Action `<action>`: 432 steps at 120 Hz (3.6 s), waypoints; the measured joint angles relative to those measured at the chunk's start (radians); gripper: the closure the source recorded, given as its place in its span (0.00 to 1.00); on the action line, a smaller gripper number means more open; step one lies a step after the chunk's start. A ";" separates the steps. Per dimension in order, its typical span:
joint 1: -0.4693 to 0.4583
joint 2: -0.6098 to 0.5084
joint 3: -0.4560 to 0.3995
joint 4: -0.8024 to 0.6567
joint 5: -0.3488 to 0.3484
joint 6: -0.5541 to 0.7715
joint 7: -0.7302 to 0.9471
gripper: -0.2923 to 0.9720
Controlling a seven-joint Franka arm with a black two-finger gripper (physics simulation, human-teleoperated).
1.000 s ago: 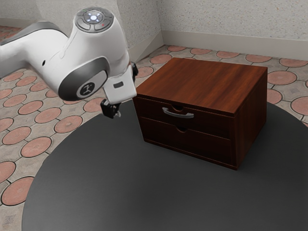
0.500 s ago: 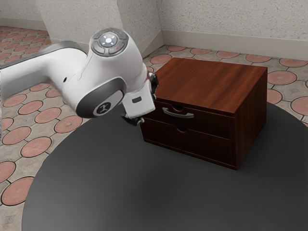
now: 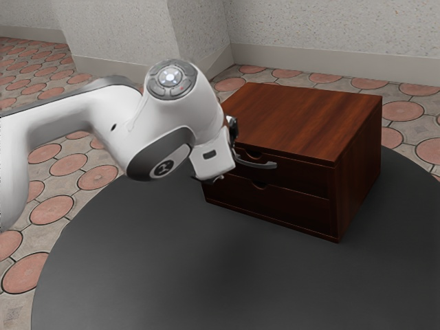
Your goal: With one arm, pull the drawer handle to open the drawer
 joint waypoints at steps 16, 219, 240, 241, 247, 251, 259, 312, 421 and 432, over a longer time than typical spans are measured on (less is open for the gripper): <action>0.023 0.017 -0.001 0.005 -0.004 0.019 -0.002 0.52; -0.040 0.054 -0.007 0.017 -0.061 0.064 -0.005 0.43; -0.049 0.008 -0.001 -0.056 -0.056 0.069 -0.008 0.46; -0.049 0.008 -0.001 -0.057 -0.056 0.069 -0.008 0.46; -0.049 0.005 -0.001 -0.061 -0.055 0.070 -0.009 0.48; -0.049 -0.001 -0.002 -0.064 -0.054 0.071 -0.010 0.52; -0.056 -0.023 -0.001 -0.074 -0.054 0.069 -0.009 0.56; -0.077 -0.145 -0.012 -0.191 -0.062 0.070 -0.014 0.55; 0.324 -0.425 -0.380 0.034 -0.240 -0.288 -0.134 0.35; 0.369 -0.399 -0.357 0.134 -0.310 -0.457 -0.288 0.30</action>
